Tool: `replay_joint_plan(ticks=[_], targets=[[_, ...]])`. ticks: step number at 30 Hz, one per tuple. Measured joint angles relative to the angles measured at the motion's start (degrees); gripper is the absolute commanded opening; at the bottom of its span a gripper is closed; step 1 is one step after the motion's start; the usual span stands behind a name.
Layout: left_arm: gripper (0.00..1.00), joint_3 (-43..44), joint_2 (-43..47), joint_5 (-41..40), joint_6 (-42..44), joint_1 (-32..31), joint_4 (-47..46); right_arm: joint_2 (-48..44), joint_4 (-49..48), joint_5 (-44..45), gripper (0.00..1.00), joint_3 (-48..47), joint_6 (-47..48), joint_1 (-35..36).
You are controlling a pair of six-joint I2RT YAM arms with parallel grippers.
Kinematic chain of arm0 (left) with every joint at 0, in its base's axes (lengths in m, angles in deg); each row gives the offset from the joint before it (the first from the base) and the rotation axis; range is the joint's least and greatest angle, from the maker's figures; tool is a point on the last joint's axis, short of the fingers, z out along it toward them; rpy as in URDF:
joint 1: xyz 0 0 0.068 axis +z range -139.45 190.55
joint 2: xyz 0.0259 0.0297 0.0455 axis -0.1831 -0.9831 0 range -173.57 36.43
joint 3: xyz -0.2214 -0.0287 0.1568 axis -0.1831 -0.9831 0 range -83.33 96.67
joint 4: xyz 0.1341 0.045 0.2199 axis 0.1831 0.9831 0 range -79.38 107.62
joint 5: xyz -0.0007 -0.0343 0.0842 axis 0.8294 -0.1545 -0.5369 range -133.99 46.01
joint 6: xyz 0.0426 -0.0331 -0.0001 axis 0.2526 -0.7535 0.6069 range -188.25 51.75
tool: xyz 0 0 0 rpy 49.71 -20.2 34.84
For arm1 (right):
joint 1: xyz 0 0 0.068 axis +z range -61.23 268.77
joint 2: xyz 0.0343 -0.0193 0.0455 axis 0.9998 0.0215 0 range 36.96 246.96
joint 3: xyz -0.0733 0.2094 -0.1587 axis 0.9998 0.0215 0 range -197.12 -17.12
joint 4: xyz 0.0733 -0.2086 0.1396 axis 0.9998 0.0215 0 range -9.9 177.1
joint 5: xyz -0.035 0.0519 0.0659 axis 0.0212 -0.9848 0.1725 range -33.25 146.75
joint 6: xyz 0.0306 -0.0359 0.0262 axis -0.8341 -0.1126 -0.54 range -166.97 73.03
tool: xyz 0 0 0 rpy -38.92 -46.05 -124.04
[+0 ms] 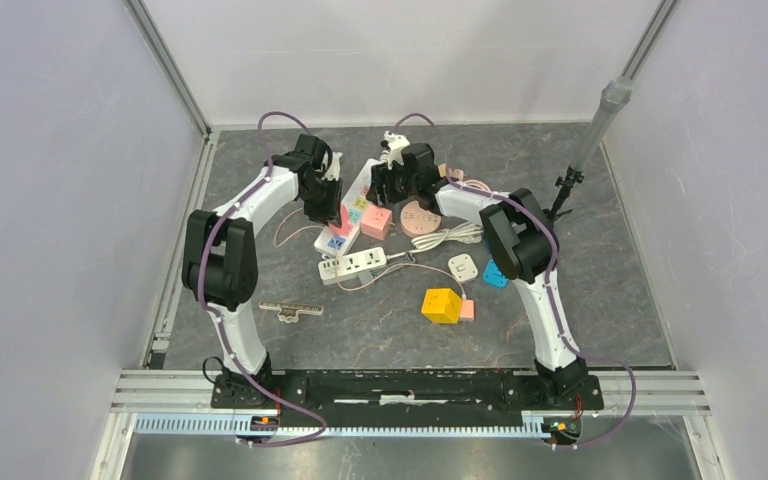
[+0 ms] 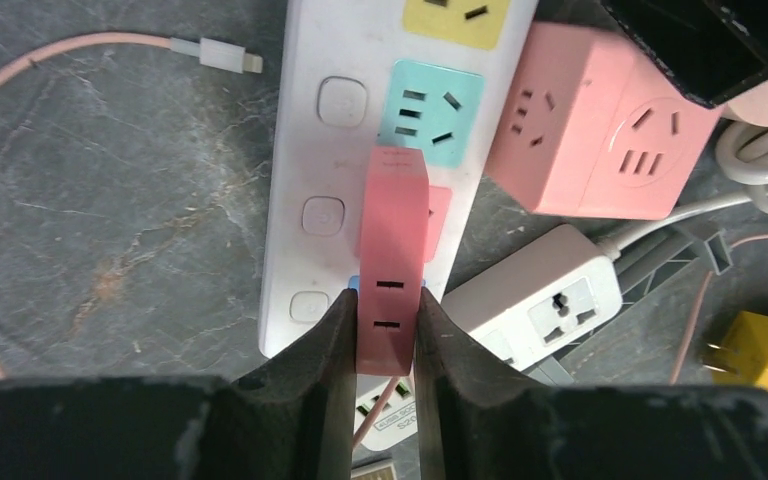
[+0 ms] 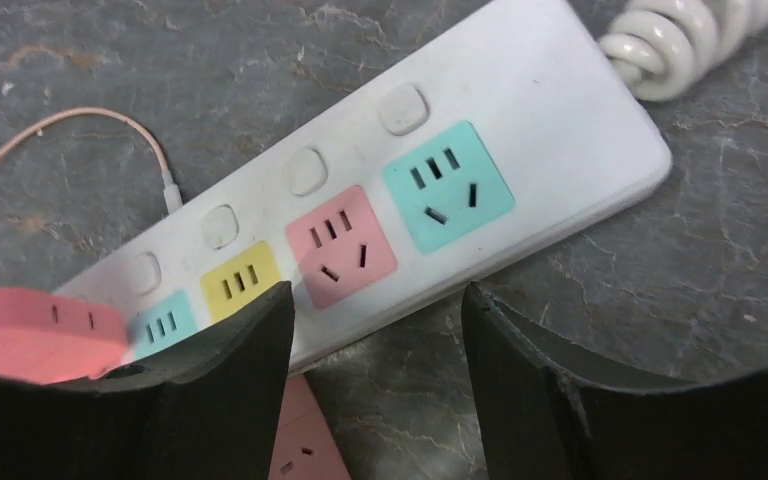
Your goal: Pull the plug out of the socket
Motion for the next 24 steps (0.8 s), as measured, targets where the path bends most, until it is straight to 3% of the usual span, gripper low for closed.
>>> replay_joint_plan(ticks=[4,9,24], targets=[[0.02,-0.68,0.15,1.31,-1.44,0.15,-0.81,0.90,-0.63,-5.97,0.71,0.46,-3.69,-0.44],[0.02,-0.81,0.33,0.90,-2.43,0.13,-1.01,1.03,0.00,-6.38,0.70,0.44,-6.27,-0.81],[0.02,-0.63,0.39,4.42,-6.84,1.62,-0.96,2.25,10.86,0.66,0.51,-7.28,-2.60,1.79]])
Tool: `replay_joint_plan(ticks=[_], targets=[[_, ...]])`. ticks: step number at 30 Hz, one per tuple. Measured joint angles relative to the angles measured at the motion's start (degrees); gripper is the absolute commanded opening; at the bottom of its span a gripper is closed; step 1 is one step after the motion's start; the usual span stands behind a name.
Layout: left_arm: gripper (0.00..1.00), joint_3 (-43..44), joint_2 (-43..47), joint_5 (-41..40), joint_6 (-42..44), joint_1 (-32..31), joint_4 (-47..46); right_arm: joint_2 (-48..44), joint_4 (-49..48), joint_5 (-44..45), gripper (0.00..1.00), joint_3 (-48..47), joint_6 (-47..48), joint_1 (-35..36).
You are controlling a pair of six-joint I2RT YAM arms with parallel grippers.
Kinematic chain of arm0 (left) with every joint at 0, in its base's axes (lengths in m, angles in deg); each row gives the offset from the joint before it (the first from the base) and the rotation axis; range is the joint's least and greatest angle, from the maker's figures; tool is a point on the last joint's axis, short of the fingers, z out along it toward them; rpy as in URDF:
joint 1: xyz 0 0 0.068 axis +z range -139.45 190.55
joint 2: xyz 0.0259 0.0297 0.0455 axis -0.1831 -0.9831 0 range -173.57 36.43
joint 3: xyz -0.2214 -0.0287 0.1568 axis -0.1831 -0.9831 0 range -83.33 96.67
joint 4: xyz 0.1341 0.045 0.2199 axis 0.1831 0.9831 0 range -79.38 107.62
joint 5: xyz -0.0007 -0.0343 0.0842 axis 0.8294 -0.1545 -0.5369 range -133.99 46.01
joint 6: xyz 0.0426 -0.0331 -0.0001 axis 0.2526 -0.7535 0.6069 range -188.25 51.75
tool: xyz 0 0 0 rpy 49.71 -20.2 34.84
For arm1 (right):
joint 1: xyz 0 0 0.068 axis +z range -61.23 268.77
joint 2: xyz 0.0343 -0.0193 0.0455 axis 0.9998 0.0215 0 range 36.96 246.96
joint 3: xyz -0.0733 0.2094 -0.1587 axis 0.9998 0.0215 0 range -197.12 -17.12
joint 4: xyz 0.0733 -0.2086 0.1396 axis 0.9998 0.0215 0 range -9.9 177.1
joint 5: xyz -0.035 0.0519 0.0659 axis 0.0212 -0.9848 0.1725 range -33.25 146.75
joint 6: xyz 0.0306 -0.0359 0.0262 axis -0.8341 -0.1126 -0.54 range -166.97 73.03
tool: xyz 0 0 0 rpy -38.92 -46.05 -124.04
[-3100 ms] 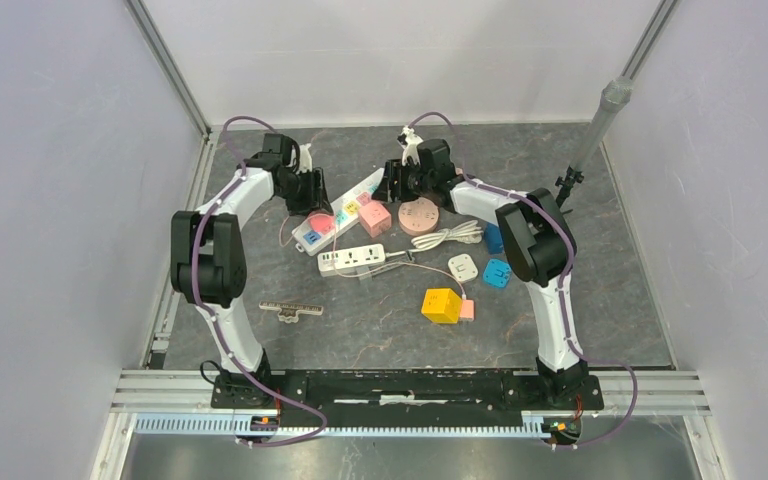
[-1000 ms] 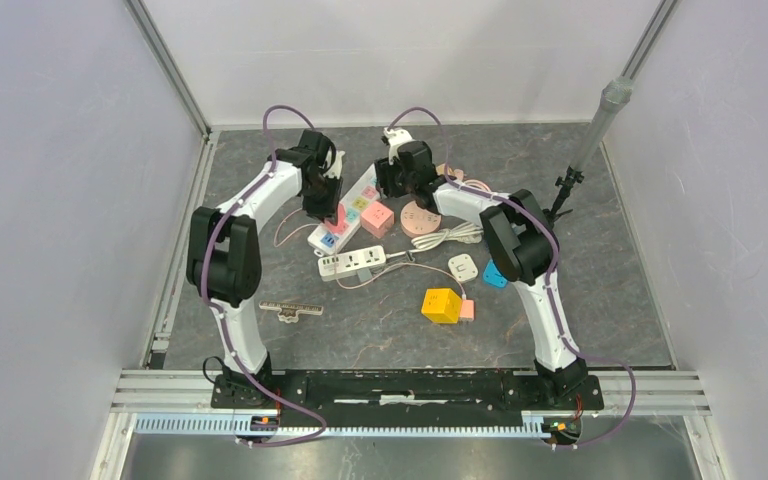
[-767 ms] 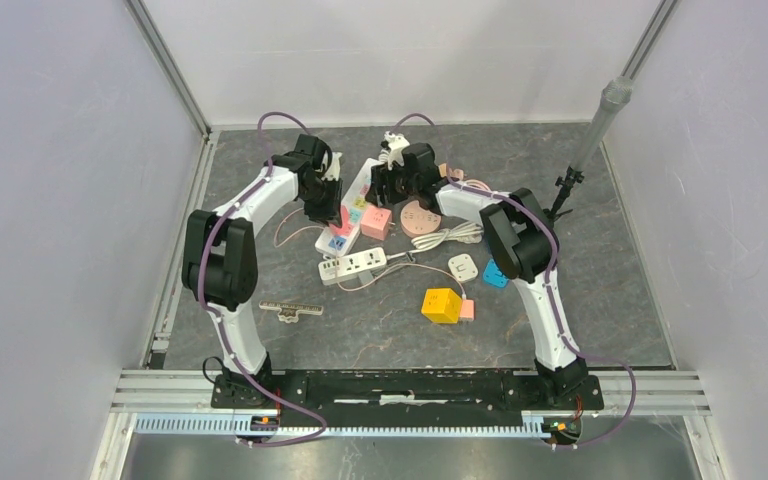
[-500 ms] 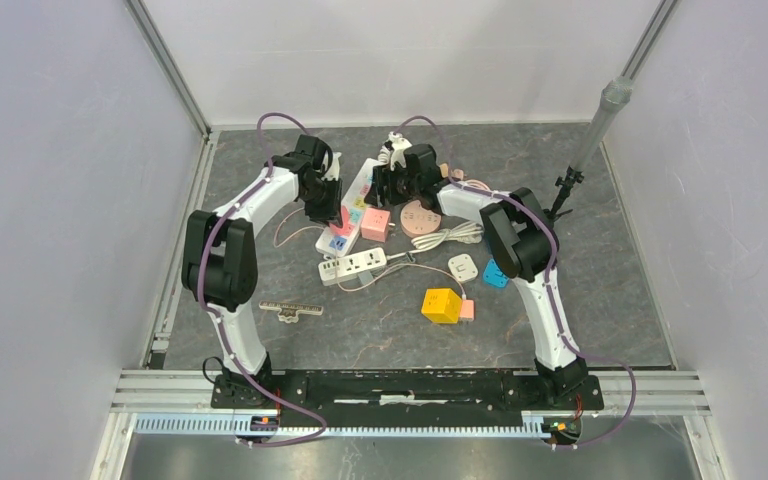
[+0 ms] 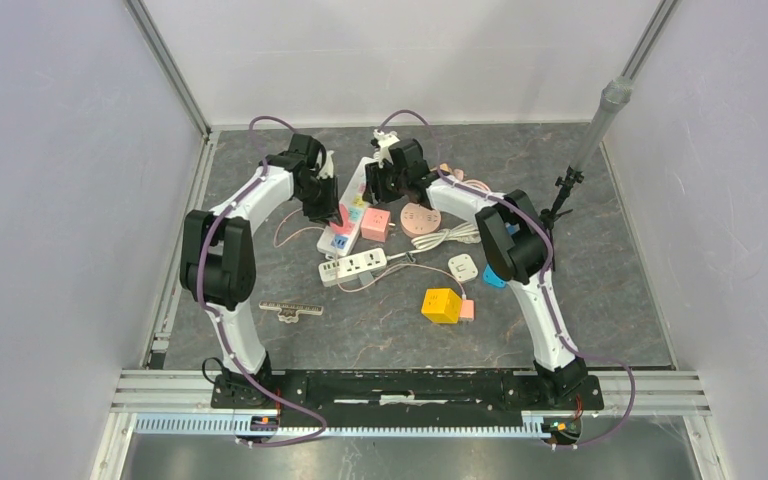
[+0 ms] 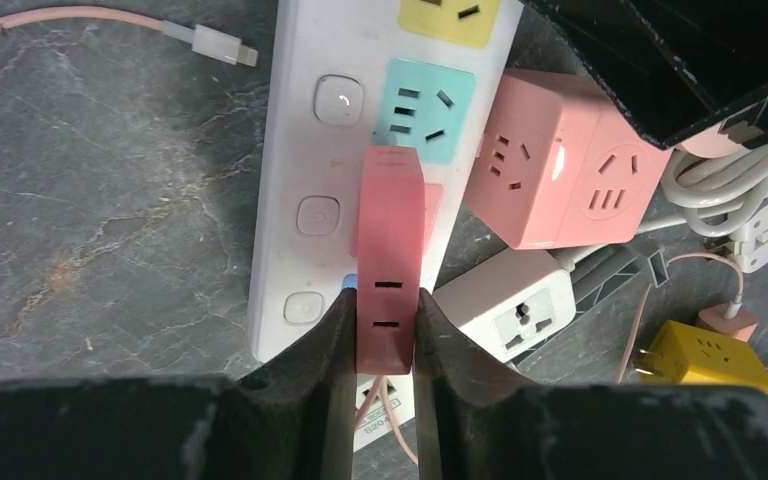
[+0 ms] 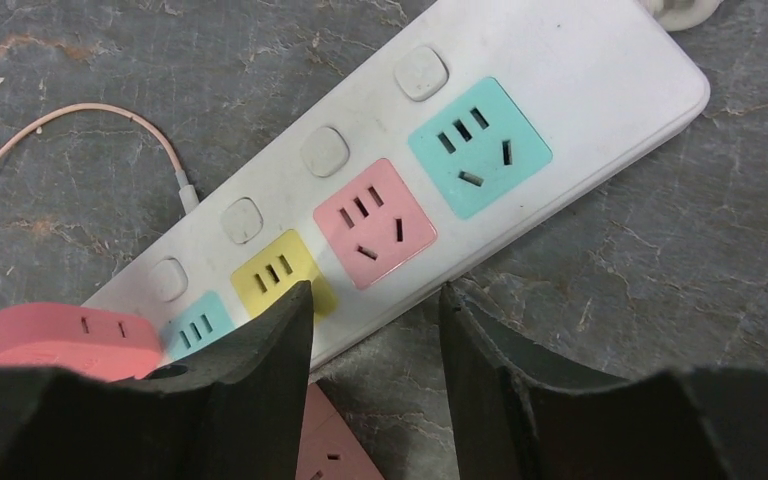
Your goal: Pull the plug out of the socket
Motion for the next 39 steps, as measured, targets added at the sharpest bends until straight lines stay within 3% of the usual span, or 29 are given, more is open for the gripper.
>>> replay_joint_plan(ticks=[8,18,21,26,30,39], targets=[[0.02,-0.44,0.31,-4.09,-0.13,0.39,-0.33,0.83,1.01,2.62,0.49,-1.95,0.35,1.20],[0.02,-0.44,1.01,-19.67,-3.52,-10.99,-0.42,2.23,3.65,3.26,0.49,-5.20,0.61,1.75],[0.02,-0.20,0.98,-16.94,-3.50,-9.86,-0.04,2.32,3.98,3.43,0.48,-5.49,0.63,1.84],[0.02,-0.04,0.96,-2.45,-3.58,-2.78,0.55,2.40,3.96,2.91,0.47,-5.57,0.59,1.81],[0.02,0.85,0.96,3.50,-4.61,0.35,0.42,2.67,4.11,2.36,0.45,-6.05,0.59,1.79],[0.02,2.91,1.11,-7.34,-4.87,-3.13,0.59,3.37,5.33,2.25,0.49,-7.58,0.79,1.84]])
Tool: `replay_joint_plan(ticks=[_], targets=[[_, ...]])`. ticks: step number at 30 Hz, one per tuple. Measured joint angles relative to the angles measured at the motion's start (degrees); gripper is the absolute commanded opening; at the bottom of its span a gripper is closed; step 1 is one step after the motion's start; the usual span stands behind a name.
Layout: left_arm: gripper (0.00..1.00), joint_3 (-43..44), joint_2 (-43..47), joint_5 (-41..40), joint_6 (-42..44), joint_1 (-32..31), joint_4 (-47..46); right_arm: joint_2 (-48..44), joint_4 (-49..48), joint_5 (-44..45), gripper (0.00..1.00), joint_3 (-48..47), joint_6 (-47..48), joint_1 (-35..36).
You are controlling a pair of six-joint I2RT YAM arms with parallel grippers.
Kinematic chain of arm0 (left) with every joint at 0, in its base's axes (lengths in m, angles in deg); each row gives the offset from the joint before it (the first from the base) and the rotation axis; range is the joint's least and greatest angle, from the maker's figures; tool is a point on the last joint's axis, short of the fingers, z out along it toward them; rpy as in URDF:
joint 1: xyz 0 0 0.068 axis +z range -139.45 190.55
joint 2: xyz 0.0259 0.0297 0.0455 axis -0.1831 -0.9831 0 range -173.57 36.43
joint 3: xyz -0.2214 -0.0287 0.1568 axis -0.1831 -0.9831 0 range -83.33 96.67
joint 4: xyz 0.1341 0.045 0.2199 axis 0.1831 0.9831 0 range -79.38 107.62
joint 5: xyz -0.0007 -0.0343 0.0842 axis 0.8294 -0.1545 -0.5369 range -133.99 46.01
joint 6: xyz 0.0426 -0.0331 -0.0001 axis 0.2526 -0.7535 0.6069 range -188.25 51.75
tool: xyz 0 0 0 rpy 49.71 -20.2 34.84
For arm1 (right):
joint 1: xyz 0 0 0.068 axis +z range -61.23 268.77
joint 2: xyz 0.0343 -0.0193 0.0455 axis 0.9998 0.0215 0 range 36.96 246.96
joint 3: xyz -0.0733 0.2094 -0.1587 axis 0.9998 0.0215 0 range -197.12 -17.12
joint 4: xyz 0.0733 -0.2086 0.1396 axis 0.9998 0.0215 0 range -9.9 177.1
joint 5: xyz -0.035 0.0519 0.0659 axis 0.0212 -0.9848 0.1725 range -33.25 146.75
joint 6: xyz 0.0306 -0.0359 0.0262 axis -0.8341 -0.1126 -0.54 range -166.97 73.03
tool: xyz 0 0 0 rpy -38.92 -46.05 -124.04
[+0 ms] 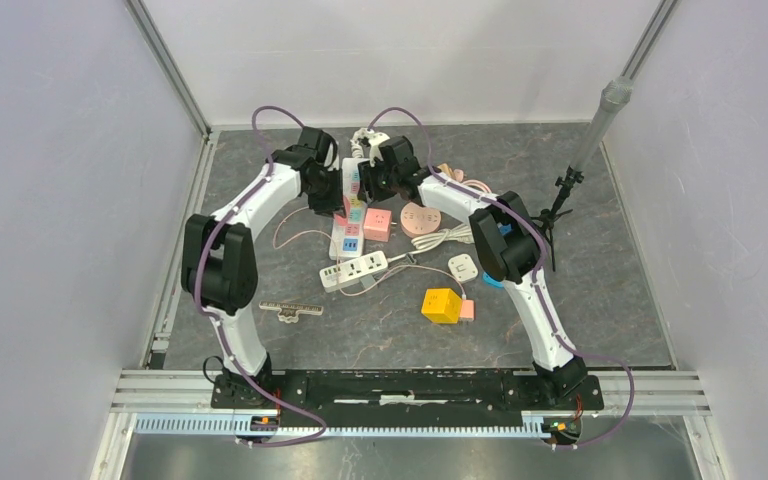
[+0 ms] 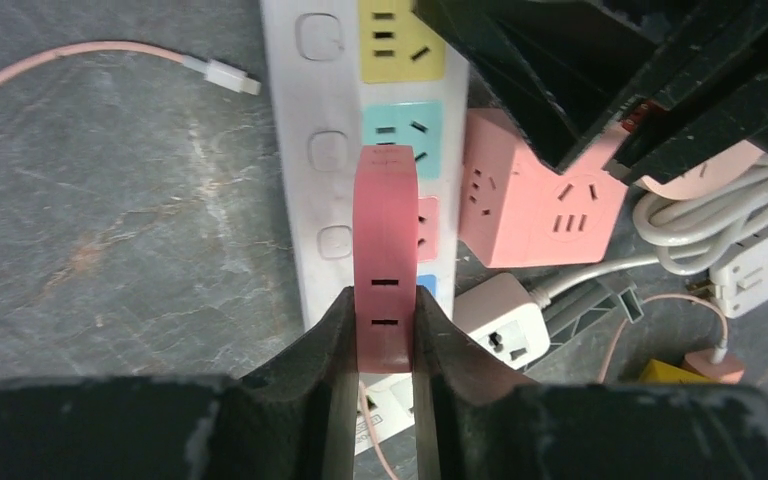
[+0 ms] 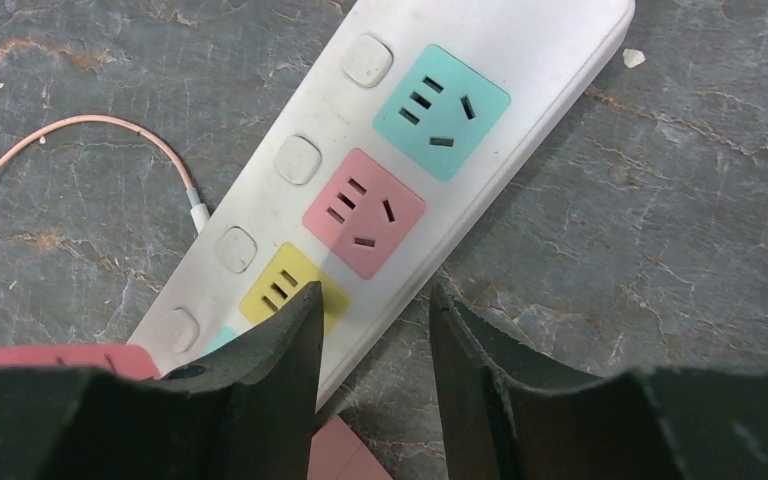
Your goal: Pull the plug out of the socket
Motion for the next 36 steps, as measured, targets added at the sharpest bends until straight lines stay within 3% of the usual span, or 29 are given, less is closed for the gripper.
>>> replay_joint_plan(ticks=[11,17,28,36], targets=[[0.04,0.02,2.62,-4.37,-0.17,5.64,0.07,-0.33,-3.23,-3.96,0.61,1.97,-0.94,-1.49],[0.11,-0.98,2.32,0.24,-1.55,9.86,0.48,-0.35,-4.09,-7.69,0.62,2.82,-2.62,-2.86],[0.36,-6.32,0.39,6.95,-2.34,12.33,1.25,-2.19,-7.67,-18.56,0.63,4.11,-5.66,-7.78],[0.74,-6.38,-2.58,4.98,-2.67,12.31,2.40,-9.44,-10.14,-20.74,0.64,7.10,-6.40,-9.11]])
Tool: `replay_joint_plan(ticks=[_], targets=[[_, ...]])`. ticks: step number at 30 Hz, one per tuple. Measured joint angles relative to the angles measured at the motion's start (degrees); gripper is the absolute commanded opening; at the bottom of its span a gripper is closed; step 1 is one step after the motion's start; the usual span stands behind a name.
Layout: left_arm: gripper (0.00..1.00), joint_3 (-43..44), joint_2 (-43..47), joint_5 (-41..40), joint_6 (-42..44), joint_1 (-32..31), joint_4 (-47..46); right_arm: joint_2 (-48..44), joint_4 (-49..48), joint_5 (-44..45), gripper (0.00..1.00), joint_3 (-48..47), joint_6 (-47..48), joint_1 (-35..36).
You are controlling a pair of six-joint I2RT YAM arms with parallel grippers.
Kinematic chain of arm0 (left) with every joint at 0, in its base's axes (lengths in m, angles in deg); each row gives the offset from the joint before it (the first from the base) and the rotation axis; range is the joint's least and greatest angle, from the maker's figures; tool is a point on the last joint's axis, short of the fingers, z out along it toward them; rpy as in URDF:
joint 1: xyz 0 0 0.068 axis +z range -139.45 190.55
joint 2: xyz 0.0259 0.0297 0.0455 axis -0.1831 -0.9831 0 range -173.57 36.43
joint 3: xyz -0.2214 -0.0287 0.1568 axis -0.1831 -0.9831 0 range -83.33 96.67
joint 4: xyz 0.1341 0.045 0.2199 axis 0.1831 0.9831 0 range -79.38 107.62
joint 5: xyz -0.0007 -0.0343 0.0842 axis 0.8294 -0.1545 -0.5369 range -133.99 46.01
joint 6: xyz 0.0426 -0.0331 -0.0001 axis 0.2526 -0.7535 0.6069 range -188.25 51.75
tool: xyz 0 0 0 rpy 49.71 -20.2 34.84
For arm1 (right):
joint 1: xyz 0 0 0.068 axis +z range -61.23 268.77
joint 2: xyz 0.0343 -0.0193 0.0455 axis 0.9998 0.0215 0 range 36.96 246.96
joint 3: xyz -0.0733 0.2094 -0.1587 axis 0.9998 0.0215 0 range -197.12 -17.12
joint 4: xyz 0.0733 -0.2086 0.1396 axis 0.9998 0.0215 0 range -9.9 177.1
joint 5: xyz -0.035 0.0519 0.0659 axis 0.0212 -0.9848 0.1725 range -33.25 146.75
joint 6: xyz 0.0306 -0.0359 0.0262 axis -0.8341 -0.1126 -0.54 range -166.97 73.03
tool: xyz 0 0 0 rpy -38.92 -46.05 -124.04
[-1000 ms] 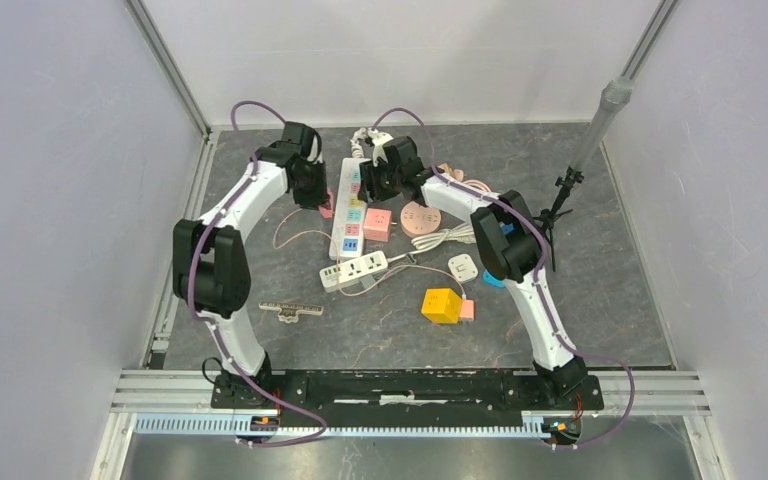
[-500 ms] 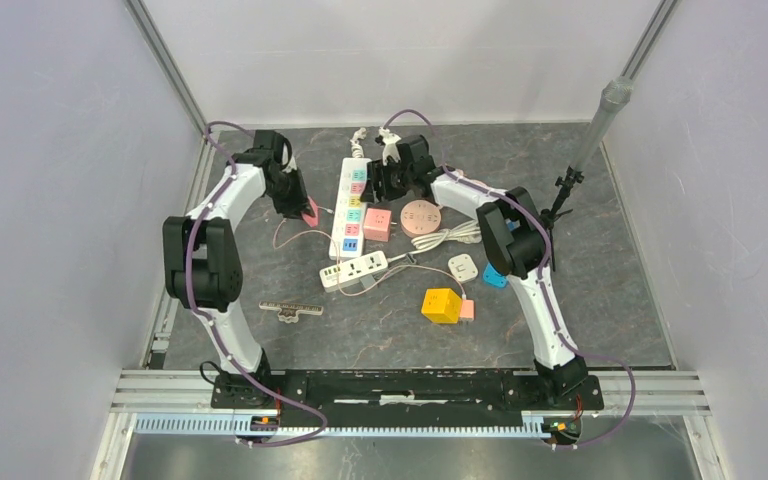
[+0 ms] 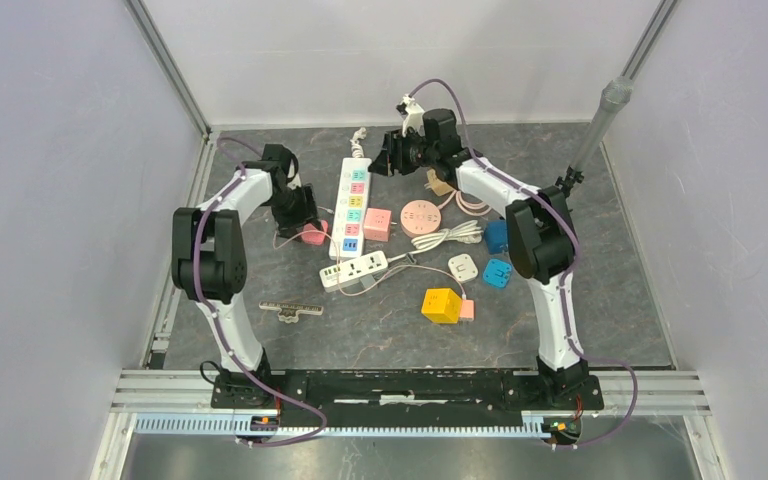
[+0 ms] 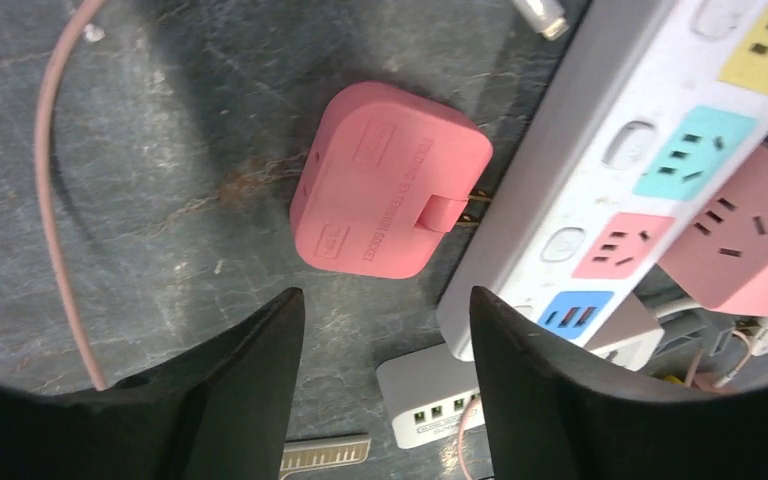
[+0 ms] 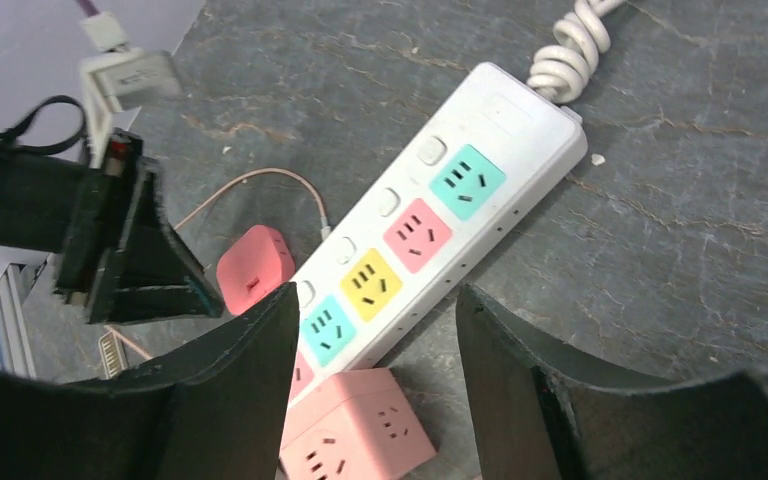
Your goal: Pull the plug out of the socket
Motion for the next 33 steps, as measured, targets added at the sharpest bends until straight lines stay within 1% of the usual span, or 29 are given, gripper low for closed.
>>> replay_joint_plan(ticks=[2,7,8,9,12,15,17,21,25,27,28,29,30,33], targets=[[0.81,0.02,-0.24,-1.75,-0.20,0.00,0.90,-1.97,0.46,-0.02,0.65,0.74,0.46,0.24],[0.94,1.68,0.09,-6.80,-0.26,0.00,3.37,-7.50,3.43,1.57,0.68,4.00,2.40,0.70],[0.98,2.12,0.66,-7.58,-0.24,0.00,3.65,-8.55,4.24,2.16,0.68,4.57,2.82,0.74],[1.00,2.45,1.44,-8.24,-0.24,0.00,3.91,-9.97,5.11,3.06,0.69,5.44,3.37,0.74],[1.00,3.50,5.33,-8.98,-0.26,0.00,4.22,-14.19,7.93,6.64,0.71,7.96,4.70,0.74],[1.00,4.28,11.58,-9.09,-0.22,-0.02,4.24,-19.34,9.62,10.47,0.75,11.96,5.88,0.74],[1.00,4.50,15.98,-8.87,-0.15,-0.04,4.11,-24.61,10.86,13.44,0.78,16.70,6.56,0.72],[1.00,4.55,25.40,-8.41,0.31,-0.07,3.93,-38.34,13.94,20.92,0.84,27.50,8.04,0.72],[1.00,3.89,34.62,-8.15,0.57,-0.17,3.39,-56.65,16.02,31.28,0.87,39.21,9.05,0.79],[1.00,2.69,39.28,-8.20,0.52,-0.17,3.21,-65.92,16.85,36.76,0.89,43.58,9.16,0.79],[1.00,2.03,41.09,-8.17,0.52,-0.17,3.13,-69.96,17.29,39.32,0.90,45.05,9.25,0.79],[1.00,1.01,43.34,-8.17,0.50,-0.17,2.75,-74.07,17.70,42.21,0.97,46.36,9.38,0.79],[1.00,-0.09,45.57,-8.24,0.48,-0.22,2.58,-78.03,17.92,45.29,0.98,47.52,9.49,0.79],[1.00,-2.69,51.34,-9.29,0.33,-0.50,2.56,-88.17,19.06,55.12,0.98,50.42,9.42,0.79]])
